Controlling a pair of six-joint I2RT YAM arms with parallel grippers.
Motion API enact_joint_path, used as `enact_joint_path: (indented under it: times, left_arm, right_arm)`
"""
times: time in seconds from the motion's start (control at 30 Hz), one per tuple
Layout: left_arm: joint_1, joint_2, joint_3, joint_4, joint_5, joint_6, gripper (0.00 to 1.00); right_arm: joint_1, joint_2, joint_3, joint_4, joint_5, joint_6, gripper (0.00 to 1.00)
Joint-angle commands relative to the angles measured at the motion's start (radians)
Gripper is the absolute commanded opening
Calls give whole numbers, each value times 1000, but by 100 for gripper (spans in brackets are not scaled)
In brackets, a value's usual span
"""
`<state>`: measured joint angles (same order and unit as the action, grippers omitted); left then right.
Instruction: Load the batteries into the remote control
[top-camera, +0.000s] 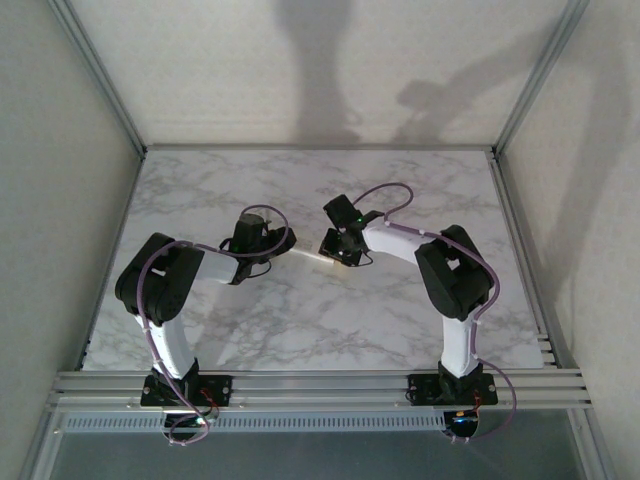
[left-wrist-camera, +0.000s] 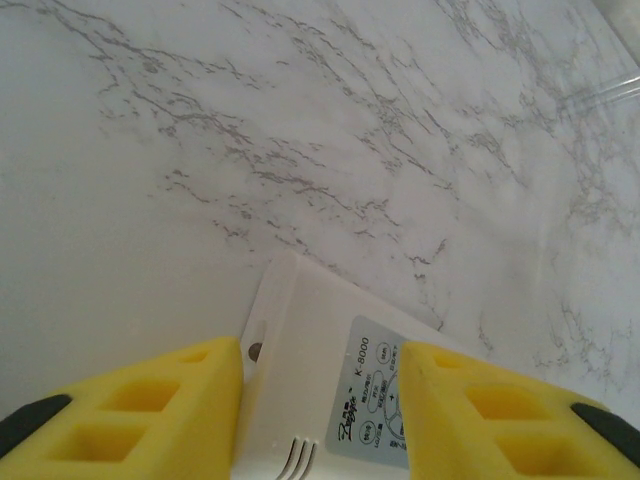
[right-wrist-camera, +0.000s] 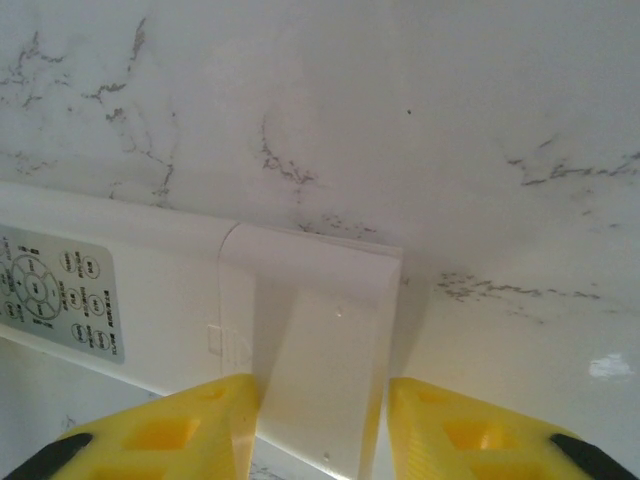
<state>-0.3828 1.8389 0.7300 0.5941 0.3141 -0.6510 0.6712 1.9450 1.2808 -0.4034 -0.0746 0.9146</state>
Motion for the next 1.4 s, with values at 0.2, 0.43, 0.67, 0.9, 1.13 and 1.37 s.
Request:
enact_joint_path:
  times: [0.2,0.43,0.67,0.9,1.13,1.37]
  left_arm:
    - [-36,0,-12,3,49,-6,44]
    - [-36,3,-10,1,48,-6,44]
    - [-36,6,-9,3,53,-6,44]
    - [-36,0,-9,0,52,-4,44]
    - [-36,-4,-6,-4,54,1,44]
    - [-36,3,-3,-4,54,2,43]
  right_arm:
    - [-28,-58,-96,40,-31,-15,36]
    - [-44,-64,-185,155,-84,0,36]
    - [-45,-48,-156,162,-100,-29,38]
    - [-45,-70,-120,100,-82,-60,51]
    - [-45,-107,-80,5,-29,-121,50]
    - [-45,-83,-21,-72,11,-165,39]
